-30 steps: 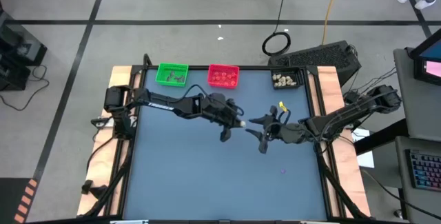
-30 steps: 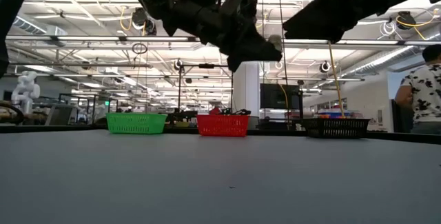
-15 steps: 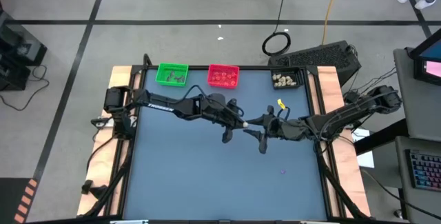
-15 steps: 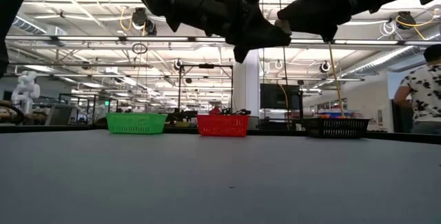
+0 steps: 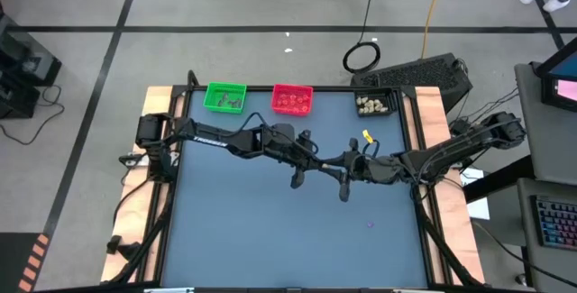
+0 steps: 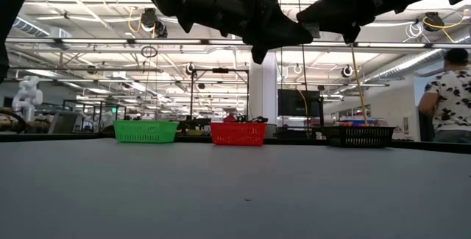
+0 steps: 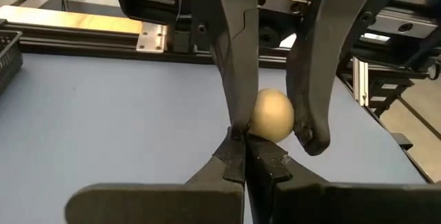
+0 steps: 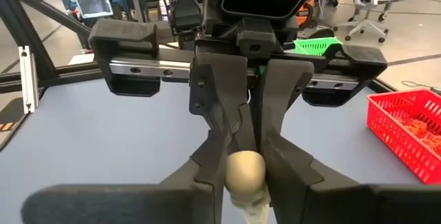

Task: Sort Halloween decoration
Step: Put the white skull toy into the black bin

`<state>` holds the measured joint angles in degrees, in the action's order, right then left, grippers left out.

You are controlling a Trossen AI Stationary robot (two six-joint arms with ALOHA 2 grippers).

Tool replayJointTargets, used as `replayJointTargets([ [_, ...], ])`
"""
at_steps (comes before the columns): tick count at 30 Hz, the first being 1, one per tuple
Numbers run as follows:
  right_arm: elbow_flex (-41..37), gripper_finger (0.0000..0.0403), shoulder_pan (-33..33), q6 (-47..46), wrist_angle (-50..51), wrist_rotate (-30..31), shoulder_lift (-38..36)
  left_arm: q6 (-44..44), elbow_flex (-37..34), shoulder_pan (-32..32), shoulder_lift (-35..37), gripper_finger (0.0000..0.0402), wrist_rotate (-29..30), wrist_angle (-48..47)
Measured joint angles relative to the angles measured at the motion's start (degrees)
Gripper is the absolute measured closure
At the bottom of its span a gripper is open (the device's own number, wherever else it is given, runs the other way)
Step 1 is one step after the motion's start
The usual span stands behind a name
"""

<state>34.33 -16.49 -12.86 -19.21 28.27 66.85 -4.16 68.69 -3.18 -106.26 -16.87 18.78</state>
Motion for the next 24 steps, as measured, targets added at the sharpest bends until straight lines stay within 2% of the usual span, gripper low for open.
replayJointTargets([
  [7,0.00,0.0335,0.00,1.41,-0.33,0.09,0.00,0.03,-0.02,-0.02,0.00,0.0401,0.01,0.16],
  [18,0.02,0.0403,-0.11,4.83,-1.97,0.00,0.00,0.54,-0.07,-0.15,0.00,0.0384,0.09,0.25],
  [21,0.02,0.0396,-0.31,4.74,-0.51,-1.80,0.00,1.55,-0.07,-0.10,0.00,0.0396,0.09,0.17],
  [24,-0.11,0.0369,-1.72,5.75,2.26,-1.02,-1.49,1.55,-0.07,-0.04,0.03,0.0397,-0.09,0.40],
])
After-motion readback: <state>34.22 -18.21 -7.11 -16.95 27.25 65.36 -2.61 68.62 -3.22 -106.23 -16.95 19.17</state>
